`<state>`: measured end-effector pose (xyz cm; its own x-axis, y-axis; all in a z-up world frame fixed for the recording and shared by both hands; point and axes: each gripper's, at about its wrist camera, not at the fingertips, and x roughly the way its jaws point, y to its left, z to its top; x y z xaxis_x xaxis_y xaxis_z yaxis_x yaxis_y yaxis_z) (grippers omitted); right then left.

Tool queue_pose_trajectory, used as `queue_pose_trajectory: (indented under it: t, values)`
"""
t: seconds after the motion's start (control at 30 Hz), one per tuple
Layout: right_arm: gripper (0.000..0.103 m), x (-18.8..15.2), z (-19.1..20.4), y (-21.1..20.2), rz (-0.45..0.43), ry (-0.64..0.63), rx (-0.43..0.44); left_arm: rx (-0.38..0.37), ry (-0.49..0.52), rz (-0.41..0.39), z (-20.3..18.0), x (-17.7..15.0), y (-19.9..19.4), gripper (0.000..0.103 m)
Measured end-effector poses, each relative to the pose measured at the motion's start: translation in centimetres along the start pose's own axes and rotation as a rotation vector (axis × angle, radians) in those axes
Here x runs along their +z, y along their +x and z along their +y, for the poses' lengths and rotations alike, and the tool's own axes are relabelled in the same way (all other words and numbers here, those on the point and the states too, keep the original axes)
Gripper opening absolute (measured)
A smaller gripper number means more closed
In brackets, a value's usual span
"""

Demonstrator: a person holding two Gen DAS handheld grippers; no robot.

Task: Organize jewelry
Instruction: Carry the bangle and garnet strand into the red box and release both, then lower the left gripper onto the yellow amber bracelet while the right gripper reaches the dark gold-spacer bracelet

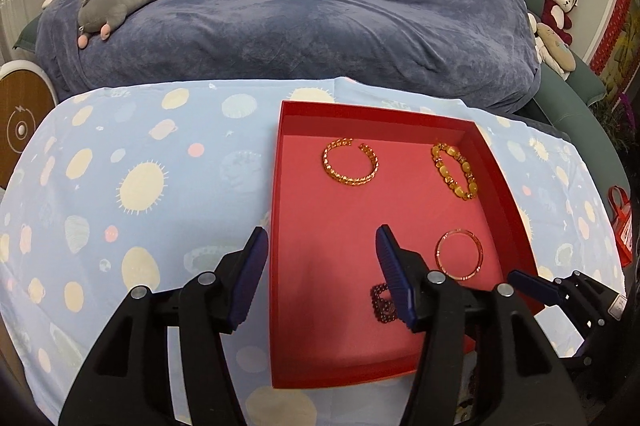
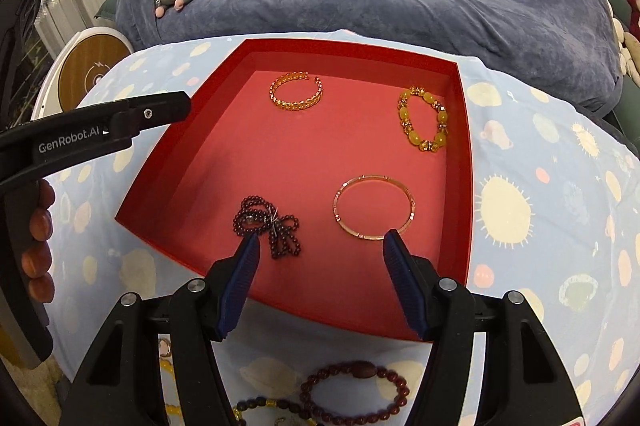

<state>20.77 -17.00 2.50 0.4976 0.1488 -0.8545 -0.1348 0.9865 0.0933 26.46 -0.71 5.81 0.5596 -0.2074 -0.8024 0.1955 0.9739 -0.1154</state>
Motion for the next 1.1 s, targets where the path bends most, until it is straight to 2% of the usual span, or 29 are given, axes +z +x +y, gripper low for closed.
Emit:
queue_pose_trajectory:
  t: [0.27, 0.53, 0.8, 1.1]
  values:
    - [0.062, -2.5, -0.3, -3.3, -0.027, 0.052, -0.034, 0.005, -0.011, 0.011, -0.1, -3.3, -2.5, 0.053]
    - [0.062, -7.5, -1.9, -6.6, -0.009, 0.147, -0.062, -0.011, -0.007, 0.035, -1.0, -8.5, -5.0, 0.054]
    - [0.062, -12.7, -1.2, -7.5, 0.047, 0.19, -0.065, 0.018, 0.008, 0.108, -1.2, -15.0, -5.5, 0.054]
    - [0.062, -15.4, 0.4, -7.7, 0.066, 0.209, -0.053, 0.036, 0.012, 0.114, -0.8, -18.3, -5.3, 0.054]
